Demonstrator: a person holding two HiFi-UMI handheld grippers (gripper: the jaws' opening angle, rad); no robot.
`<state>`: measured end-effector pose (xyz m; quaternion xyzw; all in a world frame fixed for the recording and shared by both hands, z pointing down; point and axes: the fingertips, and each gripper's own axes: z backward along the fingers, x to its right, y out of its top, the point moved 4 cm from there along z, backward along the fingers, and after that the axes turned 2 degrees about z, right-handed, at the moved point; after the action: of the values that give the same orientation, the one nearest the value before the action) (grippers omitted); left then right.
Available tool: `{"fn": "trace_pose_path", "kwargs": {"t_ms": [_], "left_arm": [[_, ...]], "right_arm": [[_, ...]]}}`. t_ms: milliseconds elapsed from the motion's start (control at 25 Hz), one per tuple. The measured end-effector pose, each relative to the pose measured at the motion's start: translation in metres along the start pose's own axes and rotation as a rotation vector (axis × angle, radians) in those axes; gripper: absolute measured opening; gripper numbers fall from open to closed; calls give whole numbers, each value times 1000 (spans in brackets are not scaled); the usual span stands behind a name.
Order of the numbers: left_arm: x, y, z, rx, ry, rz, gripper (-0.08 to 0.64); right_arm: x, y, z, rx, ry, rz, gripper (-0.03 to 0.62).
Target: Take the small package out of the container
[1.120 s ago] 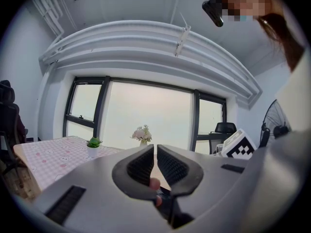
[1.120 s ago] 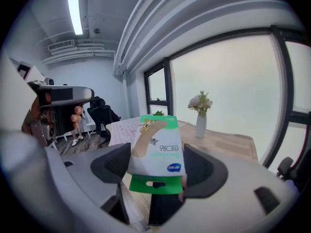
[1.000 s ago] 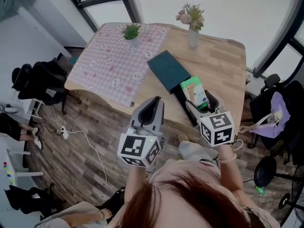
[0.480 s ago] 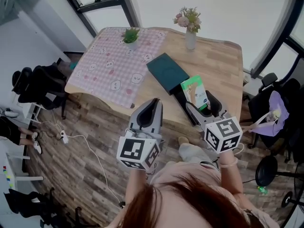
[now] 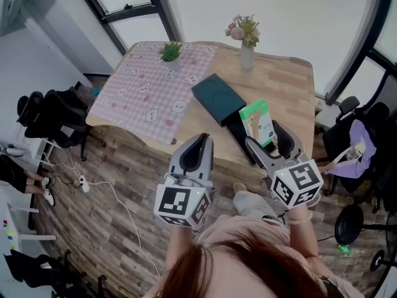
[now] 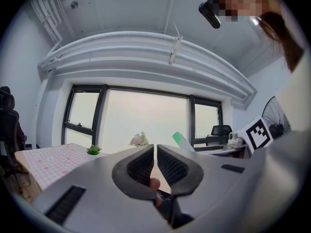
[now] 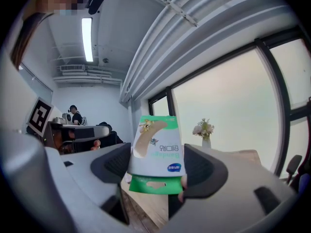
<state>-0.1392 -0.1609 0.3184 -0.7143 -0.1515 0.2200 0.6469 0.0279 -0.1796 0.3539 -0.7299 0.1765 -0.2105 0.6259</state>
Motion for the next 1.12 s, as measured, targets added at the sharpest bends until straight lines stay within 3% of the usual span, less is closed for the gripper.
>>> {"fn": "trace_pose_path", "kwargs": {"t_ms": [1120], "left_arm": [[19, -1, 39, 21, -22, -2, 21]], "right_arm": [[-26, 14, 49, 136, -28, 52, 341]]}}
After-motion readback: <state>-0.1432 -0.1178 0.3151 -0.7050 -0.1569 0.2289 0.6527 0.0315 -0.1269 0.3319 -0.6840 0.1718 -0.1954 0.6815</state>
